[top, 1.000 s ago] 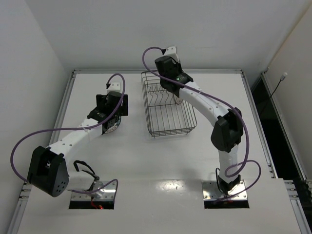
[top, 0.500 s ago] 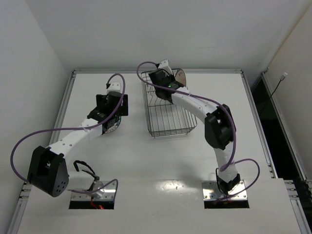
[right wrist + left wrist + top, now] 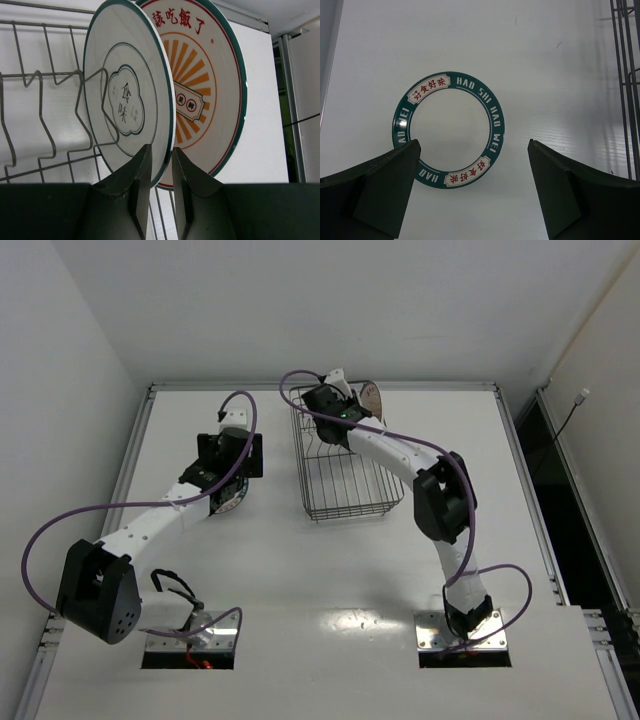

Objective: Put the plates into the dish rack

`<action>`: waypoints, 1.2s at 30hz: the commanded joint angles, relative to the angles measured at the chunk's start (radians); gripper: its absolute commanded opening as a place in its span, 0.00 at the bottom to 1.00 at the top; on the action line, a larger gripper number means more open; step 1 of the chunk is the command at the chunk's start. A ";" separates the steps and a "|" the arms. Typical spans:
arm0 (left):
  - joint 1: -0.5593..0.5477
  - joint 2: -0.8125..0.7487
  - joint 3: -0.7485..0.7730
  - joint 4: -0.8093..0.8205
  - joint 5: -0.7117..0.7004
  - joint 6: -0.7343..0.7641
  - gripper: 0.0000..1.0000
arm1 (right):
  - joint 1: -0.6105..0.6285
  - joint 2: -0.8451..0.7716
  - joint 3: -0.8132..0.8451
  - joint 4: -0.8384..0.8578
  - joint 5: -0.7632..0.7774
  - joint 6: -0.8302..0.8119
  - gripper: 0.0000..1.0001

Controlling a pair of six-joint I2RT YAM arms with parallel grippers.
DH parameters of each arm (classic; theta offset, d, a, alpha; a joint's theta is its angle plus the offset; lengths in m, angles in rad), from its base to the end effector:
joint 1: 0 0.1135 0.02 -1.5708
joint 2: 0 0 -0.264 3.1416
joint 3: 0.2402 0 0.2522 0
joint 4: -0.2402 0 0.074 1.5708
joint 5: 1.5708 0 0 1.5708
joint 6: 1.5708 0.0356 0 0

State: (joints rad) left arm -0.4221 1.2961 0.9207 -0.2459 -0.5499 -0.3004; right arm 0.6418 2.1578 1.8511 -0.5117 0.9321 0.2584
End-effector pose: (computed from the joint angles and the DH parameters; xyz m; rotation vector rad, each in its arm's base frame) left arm 0.2659 -0.0990 0.2729 -0.1739 2.0874 0.1705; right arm 0.4040 0.2662 0.2470 0.0092 2.0691 -0.5704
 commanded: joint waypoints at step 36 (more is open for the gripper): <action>0.011 0.483 0.185 -0.193 0.024 -0.037 0.63 | 0.200 -1.136 -0.625 -0.252 -0.223 0.389 0.40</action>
State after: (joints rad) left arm -0.4202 1.7687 1.0653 -0.4133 -0.5335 -0.3264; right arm 0.8356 1.0542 1.2366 -0.7677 0.7235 0.5900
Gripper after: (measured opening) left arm 0.660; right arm 0.402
